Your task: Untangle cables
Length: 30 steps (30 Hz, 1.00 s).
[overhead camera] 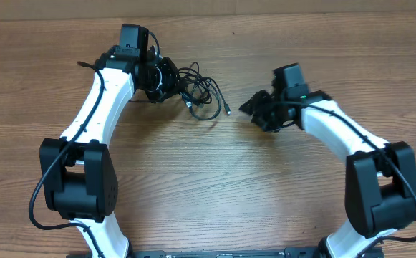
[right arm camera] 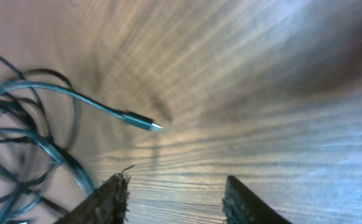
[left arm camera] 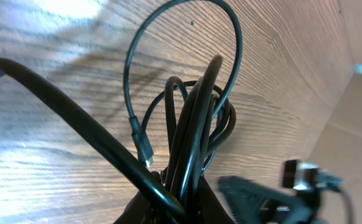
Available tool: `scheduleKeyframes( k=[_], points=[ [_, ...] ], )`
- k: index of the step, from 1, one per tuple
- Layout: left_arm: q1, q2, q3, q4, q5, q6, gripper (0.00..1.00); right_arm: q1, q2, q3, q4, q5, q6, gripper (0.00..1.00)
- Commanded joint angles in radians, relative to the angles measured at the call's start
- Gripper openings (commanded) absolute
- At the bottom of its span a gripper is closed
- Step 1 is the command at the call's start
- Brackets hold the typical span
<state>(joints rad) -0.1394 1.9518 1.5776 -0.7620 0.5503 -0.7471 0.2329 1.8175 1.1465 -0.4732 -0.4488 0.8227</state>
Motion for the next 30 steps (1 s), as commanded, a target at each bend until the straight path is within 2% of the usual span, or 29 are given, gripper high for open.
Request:
scheduleKeyframes(
  k=[1,3,6,9,13,19,25,27,29,30],
  points=[
    [-0.006,-0.008,0.016,0.01,-0.012,0.1,0.08,-0.042,-0.057,0.045,0.079,-0.252,-0.029,0.5],
    [-0.018,-0.008,0.016,0.03,-0.011,0.127,0.07,-0.044,-0.057,0.045,0.132,-0.366,0.042,0.52],
    [-0.046,-0.008,0.017,0.069,-0.01,0.169,0.05,-0.022,-0.057,0.045,0.158,-0.412,0.163,0.52],
    [-0.089,-0.008,0.016,0.123,-0.01,0.217,0.06,0.033,-0.056,0.045,0.158,-0.394,0.246,0.52],
    [-0.135,-0.008,0.017,0.189,-0.01,0.221,0.07,0.114,-0.056,0.045,0.157,-0.315,0.296,0.52],
    [-0.168,-0.008,0.017,0.196,-0.011,0.22,0.04,0.137,-0.056,0.045,0.159,-0.208,0.481,0.51],
    [-0.167,-0.008,0.017,0.19,-0.049,0.226,0.04,0.129,-0.056,0.045,0.154,-0.224,0.494,0.51],
    [-0.166,-0.008,0.017,0.182,-0.101,0.228,0.04,0.119,-0.056,0.045,0.159,-0.253,0.527,0.57],
    [-0.166,-0.008,0.017,0.181,-0.116,0.229,0.04,0.107,-0.056,0.045,0.158,-0.282,0.564,0.58],
    [-0.166,-0.008,0.017,0.182,-0.116,0.234,0.04,0.1,-0.056,0.045,0.158,-0.286,0.564,0.63]
  ],
)
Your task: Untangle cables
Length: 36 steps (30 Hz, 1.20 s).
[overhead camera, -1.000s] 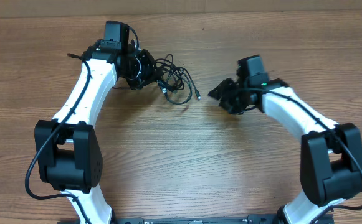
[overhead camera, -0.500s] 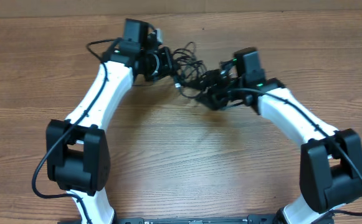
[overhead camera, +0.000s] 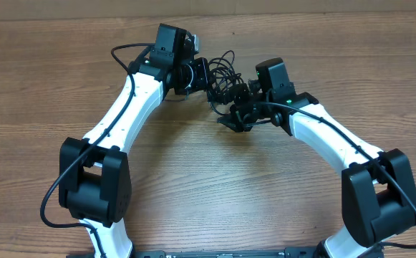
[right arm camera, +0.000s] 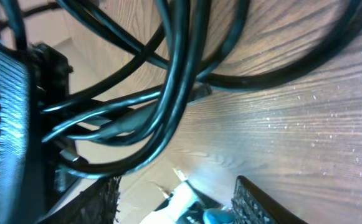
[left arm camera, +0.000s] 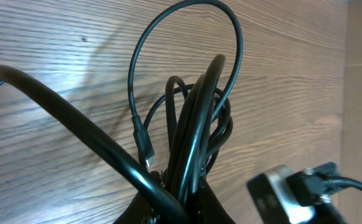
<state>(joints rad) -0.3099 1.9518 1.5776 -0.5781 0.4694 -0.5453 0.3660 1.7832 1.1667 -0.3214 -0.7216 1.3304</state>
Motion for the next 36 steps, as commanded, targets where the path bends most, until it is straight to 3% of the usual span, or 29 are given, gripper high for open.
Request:
scheduleKeyframes(
  k=[1,2,3,7,11,24,36],
  points=[
    [0.005,-0.008,0.017,-0.002,-0.035,0.04,0.04,-0.039,-0.021,0.024,0.006,-0.013,0.056,0.72],
    [0.005,-0.008,0.017,-0.002,-0.035,0.053,0.04,-0.047,-0.021,0.024,0.006,-0.012,0.056,0.79],
    [0.005,-0.008,0.017,-0.002,-0.035,0.061,0.04,-0.05,-0.021,0.024,0.006,-0.01,0.057,0.79],
    [0.005,-0.008,0.017,0.002,-0.033,0.075,0.04,-0.053,-0.02,0.024,0.006,0.076,0.089,0.54],
    [0.005,-0.008,0.017,0.006,-0.029,0.075,0.04,-0.039,-0.019,0.024,0.009,0.099,0.218,0.49],
    [0.002,-0.008,0.017,0.011,0.028,0.016,0.04,-0.007,-0.019,0.024,0.033,0.142,0.298,0.41],
    [-0.006,-0.008,0.017,0.014,0.029,-0.175,0.04,-0.001,-0.019,0.024,0.052,0.145,0.301,0.28]
  ],
)
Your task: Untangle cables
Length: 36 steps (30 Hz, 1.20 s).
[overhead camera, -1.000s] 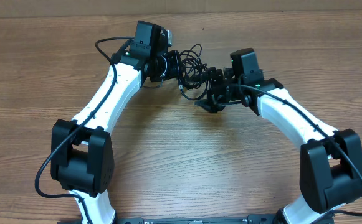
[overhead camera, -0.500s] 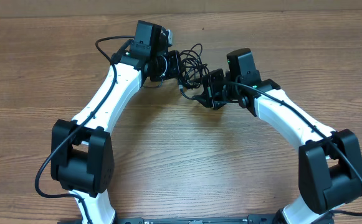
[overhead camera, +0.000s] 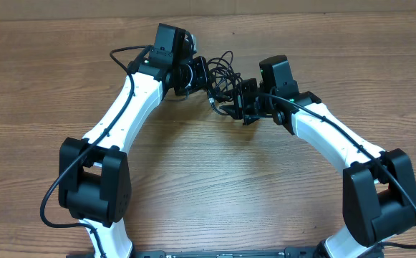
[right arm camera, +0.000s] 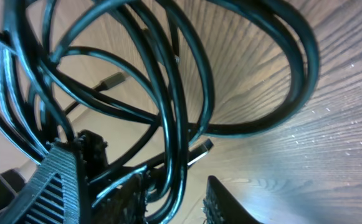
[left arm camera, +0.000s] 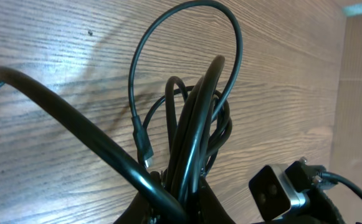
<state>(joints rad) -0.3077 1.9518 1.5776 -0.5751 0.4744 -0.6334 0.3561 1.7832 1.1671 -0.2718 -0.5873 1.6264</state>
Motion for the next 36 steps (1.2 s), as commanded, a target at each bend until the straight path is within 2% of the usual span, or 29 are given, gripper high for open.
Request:
scheduleKeyframes(
  k=[1,3,10,16,19,22,25,29,33,36],
  points=[
    [-0.011,-0.008,0.017,0.012,0.024,-0.108,0.04,0.01,-0.019,0.024,0.004,0.011,0.005,0.28],
    [-0.018,-0.008,0.017,0.021,0.024,-0.138,0.04,0.015,-0.019,0.024,0.006,0.01,0.005,0.25],
    [-0.04,-0.008,0.017,0.037,0.011,-0.142,0.04,0.049,-0.019,0.024,-0.005,0.011,-0.017,0.04],
    [-0.02,-0.008,0.017,0.039,-0.036,-0.215,0.04,0.054,-0.019,0.024,-0.109,0.019,-0.129,0.04],
    [-0.01,-0.008,0.017,0.038,-0.037,-0.29,0.15,0.054,-0.019,0.024,-0.174,0.058,-0.214,0.04],
    [-0.009,-0.008,0.017,0.038,-0.037,-0.291,0.24,0.054,-0.019,0.024,-0.224,0.101,-0.278,0.04],
    [-0.009,-0.008,0.017,0.038,-0.037,-0.291,0.27,0.054,-0.019,0.024,-0.271,0.142,-0.318,0.04],
    [-0.005,-0.008,0.017,0.038,-0.039,-0.291,0.19,0.054,-0.019,0.024,-0.309,0.177,-0.37,0.04],
    [-0.005,-0.008,0.017,0.038,-0.041,-0.291,0.04,0.054,-0.019,0.024,-0.326,0.211,-0.398,0.04],
    [-0.005,-0.008,0.017,0.038,-0.041,-0.291,0.04,0.054,-0.019,0.024,-0.327,0.214,-0.439,0.04]
  ],
)
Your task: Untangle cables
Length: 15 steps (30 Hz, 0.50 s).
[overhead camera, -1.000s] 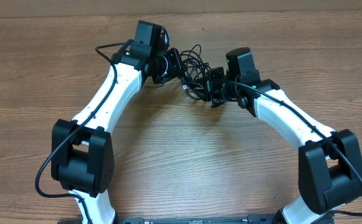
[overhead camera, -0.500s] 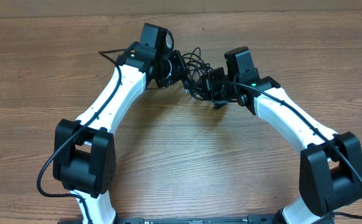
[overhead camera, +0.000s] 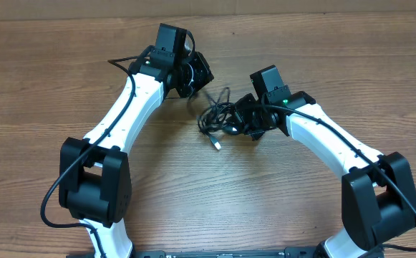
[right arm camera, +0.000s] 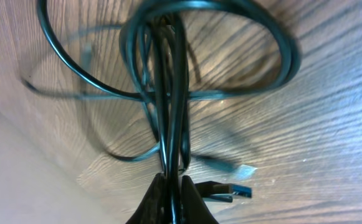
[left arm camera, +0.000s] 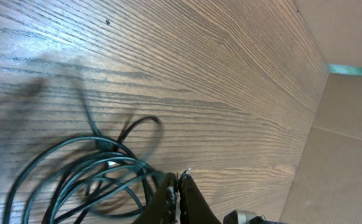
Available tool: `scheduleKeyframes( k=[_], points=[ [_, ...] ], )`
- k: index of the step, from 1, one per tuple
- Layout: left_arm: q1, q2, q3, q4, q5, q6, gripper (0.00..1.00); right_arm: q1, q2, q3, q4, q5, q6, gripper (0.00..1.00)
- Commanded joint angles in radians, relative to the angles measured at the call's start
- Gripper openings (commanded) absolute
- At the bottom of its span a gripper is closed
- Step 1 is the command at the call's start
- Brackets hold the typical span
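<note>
A tangle of thin black cables hangs low over the wooden table at centre back, one plug end trailing toward the front. My right gripper is shut on several of its strands, which run up between the fingers; a blue USB plug dangles beside them. My left gripper sits behind and to the left, apart from the tangle. Its fingers are pressed together with nothing showing between them. A dark cable end sticks out left of that wrist; its hold is hidden.
A cardboard wall runs along the table's back edge and shows to the right in the left wrist view. Both white arms reach in from the front, leaving bare wood between them.
The tangle has left my left gripper and now hangs from the right gripper alone, nearer the front. The right jaws have shut on its strands; the left jaws have closed together.
First my left gripper held the tangle at back left while the right stood open and apart. Then the left had brought it to centre back, the open right fingers at it. Later those fingers were narrowed around strands. Now only the right holds the tangle.
</note>
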<state>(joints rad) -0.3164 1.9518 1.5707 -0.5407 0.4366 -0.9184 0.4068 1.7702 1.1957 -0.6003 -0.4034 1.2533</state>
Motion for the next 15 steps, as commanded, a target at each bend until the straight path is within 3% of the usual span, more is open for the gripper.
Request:
scheduleKeyframes(
  k=[1,4,8,15],
  points=[
    [0.004,-0.008,0.024,0.004,-0.003,-0.006,0.04,0.003,-0.006,-0.005,0.0,0.034,-0.082,0.04],
    [0.004,-0.008,0.024,0.003,-0.003,-0.001,0.05,0.003,-0.006,-0.005,-0.018,0.061,-0.106,0.04],
    [0.004,-0.008,0.024,-0.023,-0.002,0.052,0.26,0.003,-0.006,-0.005,-0.031,0.118,-0.174,0.04],
    [0.001,-0.008,0.023,-0.137,0.002,0.226,0.37,0.003,-0.006,-0.005,0.001,0.255,-0.419,0.04]
  ],
)
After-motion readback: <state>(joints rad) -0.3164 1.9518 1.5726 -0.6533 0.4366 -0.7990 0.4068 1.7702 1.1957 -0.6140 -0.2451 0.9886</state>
